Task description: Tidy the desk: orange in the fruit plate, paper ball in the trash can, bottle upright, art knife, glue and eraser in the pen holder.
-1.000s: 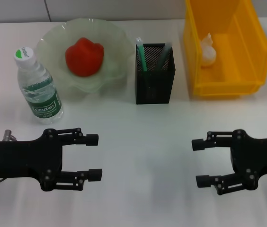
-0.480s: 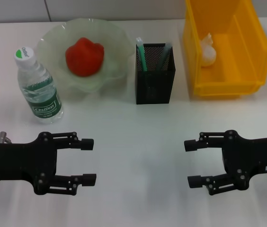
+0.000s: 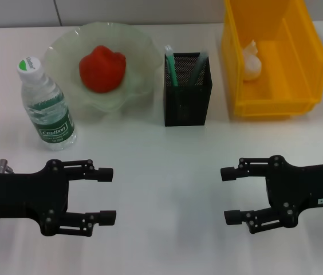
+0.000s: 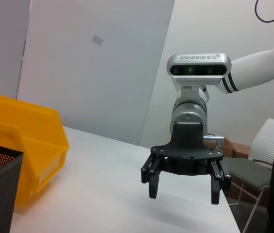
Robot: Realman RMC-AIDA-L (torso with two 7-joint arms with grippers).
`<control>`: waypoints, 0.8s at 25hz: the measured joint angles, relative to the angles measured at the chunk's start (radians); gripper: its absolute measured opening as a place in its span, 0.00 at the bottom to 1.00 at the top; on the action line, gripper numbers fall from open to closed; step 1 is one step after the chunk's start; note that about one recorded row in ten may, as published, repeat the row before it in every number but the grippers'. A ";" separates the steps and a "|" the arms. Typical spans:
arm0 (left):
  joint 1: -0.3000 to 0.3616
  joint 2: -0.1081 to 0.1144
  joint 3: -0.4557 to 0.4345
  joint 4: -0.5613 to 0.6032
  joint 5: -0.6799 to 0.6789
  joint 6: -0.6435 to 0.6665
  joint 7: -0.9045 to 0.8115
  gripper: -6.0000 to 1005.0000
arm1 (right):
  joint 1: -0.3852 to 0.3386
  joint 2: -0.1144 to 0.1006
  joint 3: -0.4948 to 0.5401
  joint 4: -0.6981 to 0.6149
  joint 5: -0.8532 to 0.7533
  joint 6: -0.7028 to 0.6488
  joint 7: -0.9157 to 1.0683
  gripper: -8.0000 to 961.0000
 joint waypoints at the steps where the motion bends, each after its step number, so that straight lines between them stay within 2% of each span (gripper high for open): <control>1: 0.000 0.000 0.000 0.000 0.000 0.000 0.000 0.78 | 0.000 0.000 0.000 0.000 0.000 0.000 0.000 0.85; 20: 0.000 0.001 0.002 0.000 0.000 0.000 -0.001 0.78 | 0.007 0.003 0.000 0.000 0.000 0.005 -0.002 0.85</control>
